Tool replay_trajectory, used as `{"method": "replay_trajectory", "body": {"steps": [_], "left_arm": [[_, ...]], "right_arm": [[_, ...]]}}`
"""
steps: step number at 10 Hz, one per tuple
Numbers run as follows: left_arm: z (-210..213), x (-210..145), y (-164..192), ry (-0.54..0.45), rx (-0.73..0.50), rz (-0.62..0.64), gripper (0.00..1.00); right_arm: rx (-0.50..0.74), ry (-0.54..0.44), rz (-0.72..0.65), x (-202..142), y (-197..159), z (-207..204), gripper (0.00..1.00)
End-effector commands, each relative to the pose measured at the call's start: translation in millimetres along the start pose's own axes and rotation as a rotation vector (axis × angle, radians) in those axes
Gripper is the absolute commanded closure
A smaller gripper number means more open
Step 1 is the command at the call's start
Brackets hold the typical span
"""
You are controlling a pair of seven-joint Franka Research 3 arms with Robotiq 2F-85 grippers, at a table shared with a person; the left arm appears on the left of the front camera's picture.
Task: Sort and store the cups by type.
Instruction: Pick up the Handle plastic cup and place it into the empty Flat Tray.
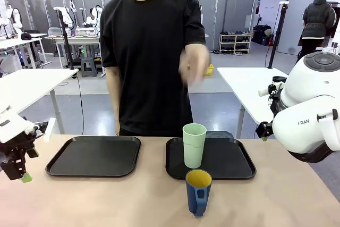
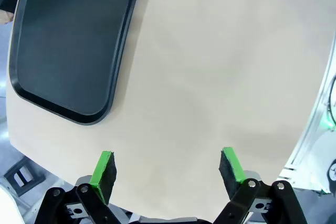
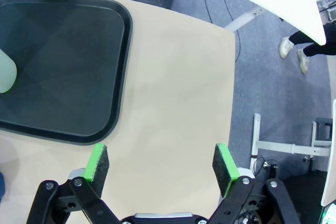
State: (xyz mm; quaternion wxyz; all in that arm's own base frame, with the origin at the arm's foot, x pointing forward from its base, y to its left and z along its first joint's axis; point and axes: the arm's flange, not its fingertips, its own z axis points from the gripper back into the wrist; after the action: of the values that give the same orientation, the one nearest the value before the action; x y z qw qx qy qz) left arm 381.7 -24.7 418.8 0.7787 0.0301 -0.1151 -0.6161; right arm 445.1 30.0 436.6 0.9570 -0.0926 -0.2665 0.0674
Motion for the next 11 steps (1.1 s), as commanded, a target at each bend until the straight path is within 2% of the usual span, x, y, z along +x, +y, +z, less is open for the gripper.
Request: {"method": "replay_trajectory", "body": {"steps": [1,11], "left_arm": [[0.5,3.7,-0.5,0.011,0.010,0.000,0.00],[0.5,3.7,-0.5,0.011,0.010,0.000,0.00]], "right_arm": [[-0.007,-0.001,0.006,0.0,1.0,-0.6,0.00],[-0.007,-0.001,0.006,0.0,1.0,-0.6,0.00]]}}
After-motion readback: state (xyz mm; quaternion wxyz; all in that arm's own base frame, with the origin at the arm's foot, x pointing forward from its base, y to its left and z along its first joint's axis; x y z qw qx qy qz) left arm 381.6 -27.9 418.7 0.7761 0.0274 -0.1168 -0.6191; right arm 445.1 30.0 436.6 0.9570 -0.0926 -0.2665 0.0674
